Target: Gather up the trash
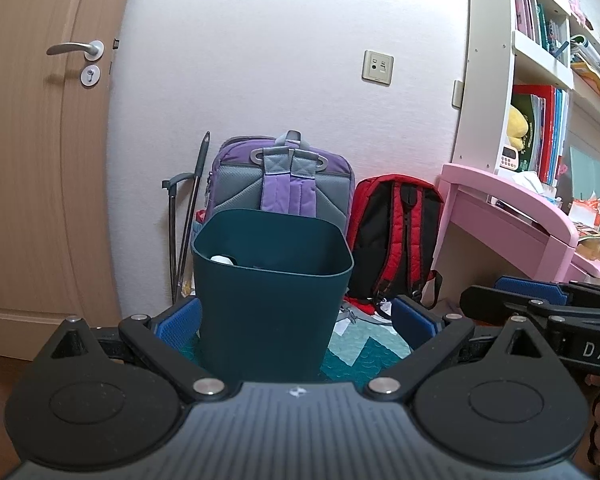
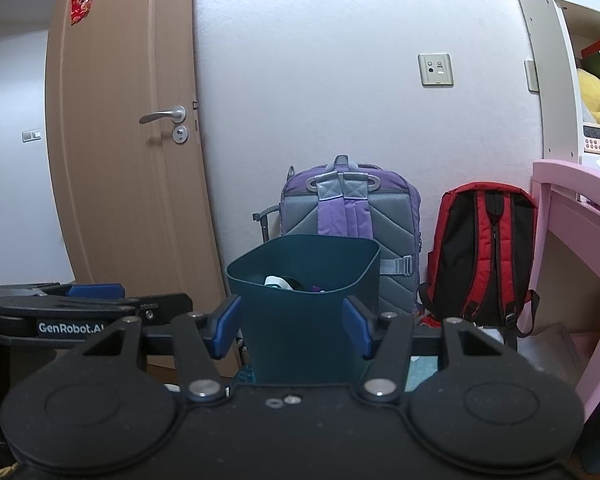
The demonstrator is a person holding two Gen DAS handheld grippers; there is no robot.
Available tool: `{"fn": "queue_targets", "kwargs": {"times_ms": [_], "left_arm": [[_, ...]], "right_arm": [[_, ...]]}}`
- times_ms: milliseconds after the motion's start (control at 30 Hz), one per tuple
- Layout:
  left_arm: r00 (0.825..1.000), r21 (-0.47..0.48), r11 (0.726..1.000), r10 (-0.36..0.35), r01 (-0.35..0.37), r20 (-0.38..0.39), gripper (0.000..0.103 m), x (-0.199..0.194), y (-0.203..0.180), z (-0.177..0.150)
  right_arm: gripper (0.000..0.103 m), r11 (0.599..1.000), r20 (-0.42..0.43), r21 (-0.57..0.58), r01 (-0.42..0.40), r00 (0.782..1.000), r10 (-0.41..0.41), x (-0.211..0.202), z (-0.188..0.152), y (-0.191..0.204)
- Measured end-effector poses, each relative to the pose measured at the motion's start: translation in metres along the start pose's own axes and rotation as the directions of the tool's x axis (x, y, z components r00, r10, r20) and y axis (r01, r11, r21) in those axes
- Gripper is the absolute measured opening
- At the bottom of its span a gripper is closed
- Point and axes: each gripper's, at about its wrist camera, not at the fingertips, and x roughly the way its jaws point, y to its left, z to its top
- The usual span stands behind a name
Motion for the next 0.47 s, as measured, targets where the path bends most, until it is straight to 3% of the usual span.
{"fn": "queue_targets", "kwargs": {"times_ms": [467], "left_arm": [[1.000,0.018,1.000,0.016,-0.016,-0.007,0.102,0.0048,-0.0052,-0.0039]], "right_arm": [[0.055,1.000,-0.016,0.024,0.008,1.000,-0.008,0.0050,-0.0043,-0.0046]]}}
